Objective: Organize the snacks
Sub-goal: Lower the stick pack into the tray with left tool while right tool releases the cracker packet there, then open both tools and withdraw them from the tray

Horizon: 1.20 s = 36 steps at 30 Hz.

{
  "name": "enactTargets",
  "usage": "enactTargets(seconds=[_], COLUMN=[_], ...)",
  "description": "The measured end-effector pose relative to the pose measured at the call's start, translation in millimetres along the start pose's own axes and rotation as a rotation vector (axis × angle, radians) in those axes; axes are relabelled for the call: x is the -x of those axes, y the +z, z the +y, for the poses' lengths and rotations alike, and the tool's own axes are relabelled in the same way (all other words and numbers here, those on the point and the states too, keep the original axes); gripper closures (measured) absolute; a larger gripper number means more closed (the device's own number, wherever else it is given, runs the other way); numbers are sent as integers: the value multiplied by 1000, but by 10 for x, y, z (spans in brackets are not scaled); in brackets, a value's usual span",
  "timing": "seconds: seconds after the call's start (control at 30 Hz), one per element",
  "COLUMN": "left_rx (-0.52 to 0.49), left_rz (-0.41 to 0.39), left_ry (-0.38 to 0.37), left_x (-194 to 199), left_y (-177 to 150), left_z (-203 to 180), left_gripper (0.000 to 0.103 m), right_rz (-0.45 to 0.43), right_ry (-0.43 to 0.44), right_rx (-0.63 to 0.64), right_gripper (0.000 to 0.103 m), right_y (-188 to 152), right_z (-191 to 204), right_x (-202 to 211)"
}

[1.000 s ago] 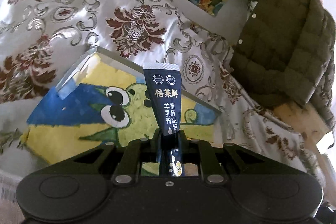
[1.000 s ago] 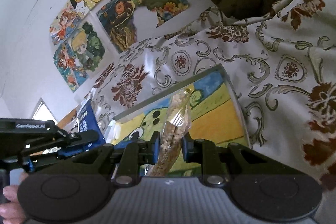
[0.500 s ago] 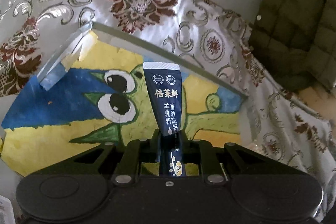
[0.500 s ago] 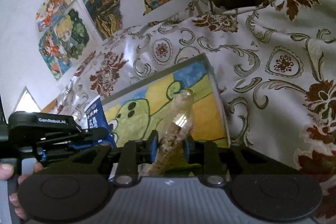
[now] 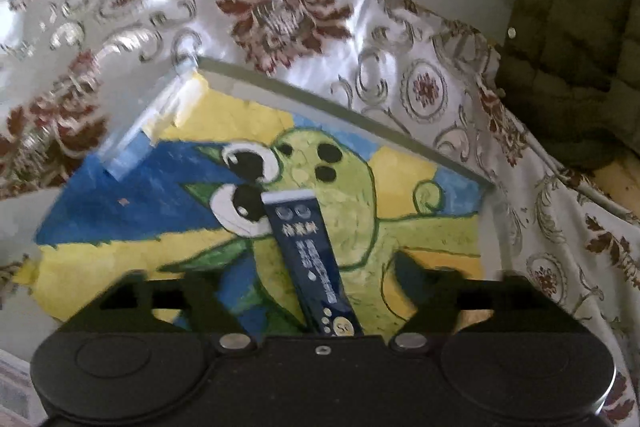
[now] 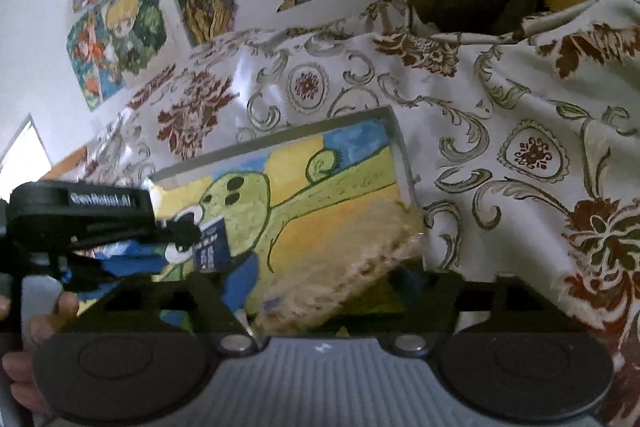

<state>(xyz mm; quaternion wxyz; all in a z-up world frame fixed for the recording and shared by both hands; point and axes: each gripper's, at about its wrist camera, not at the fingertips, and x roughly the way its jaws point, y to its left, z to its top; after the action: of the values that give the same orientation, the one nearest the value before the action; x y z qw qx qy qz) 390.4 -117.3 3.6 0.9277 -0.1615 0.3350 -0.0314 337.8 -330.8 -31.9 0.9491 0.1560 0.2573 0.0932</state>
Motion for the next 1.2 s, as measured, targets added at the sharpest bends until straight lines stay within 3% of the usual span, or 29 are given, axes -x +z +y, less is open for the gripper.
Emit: enactTargets(seconds=[0.1,0.27,0.4,0.63,0.83,1.2], left_rx=[7,21,23,43,52,-78], left_rz=[-34,-28,-28,-40,-100,-200], left_ry=[9,25,30,53,96,153], left_x=[114,264,413,737,1173,2083], left_y=[40,91,75,14,-148,-865], left_z=[31,107,179,320,416,383], left_gripper=[2,2,1,1,1,1], right_rz=[43,85,120,96,22,-73], right_ry=[21,42,5,-16,-30,25], right_rx=[8,-10,21,-9,2,45], right_gripper=[5,0,0,0,0,0], right_y=[45,166,263,346,352,68], right_z=[47,125,214,219,275,363], right_x=[15,123,212,445,753,1536])
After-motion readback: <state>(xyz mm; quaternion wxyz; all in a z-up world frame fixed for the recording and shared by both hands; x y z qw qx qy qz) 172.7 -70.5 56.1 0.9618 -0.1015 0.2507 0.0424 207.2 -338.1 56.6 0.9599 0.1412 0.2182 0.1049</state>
